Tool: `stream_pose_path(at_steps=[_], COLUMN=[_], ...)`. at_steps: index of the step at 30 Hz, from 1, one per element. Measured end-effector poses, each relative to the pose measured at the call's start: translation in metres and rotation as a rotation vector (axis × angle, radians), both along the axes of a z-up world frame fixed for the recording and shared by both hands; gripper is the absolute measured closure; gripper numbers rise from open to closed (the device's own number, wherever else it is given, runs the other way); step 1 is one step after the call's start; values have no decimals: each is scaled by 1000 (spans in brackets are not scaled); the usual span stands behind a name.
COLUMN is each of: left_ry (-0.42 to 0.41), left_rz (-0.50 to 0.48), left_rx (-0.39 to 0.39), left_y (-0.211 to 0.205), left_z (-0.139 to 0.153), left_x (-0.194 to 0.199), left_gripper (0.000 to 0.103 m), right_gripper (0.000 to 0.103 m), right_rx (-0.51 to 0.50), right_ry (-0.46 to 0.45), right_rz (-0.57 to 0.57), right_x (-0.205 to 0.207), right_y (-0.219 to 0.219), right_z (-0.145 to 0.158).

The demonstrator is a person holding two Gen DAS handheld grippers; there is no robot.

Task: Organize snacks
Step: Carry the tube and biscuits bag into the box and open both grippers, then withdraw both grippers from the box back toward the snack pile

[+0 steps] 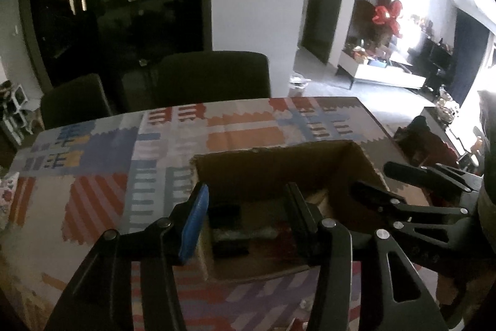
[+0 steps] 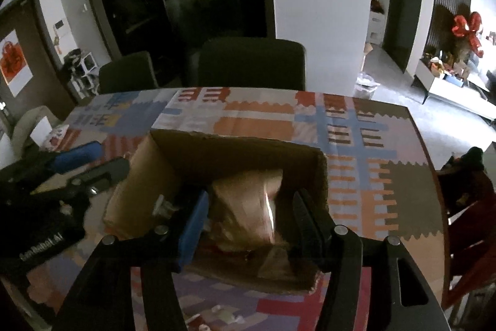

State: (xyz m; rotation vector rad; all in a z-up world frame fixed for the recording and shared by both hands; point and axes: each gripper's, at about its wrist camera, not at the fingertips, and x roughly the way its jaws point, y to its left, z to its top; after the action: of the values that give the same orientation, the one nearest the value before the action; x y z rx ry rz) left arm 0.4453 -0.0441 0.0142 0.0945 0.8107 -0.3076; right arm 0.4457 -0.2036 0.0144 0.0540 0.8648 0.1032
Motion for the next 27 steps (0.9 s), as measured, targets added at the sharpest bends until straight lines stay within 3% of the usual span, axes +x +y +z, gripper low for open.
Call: stream_pose_path(at_steps=[3, 16, 27], left_ry=[-5, -42, -57], left_rz=[7, 13, -3], left_rx=[-13, -47, -58], left_y=[4, 17, 22], left_z=[4, 23, 22], left_x=[-10, -64, -111], left_gripper=[49, 47, 47], right_gripper=[45, 45, 45], right_rx=[23, 51, 45], right_ry=[-4, -63, -67], right_rz=[6, 63, 112], right_x=[-6, -59, -102], right_y=[0, 15, 26], right_z=[4, 27, 18])
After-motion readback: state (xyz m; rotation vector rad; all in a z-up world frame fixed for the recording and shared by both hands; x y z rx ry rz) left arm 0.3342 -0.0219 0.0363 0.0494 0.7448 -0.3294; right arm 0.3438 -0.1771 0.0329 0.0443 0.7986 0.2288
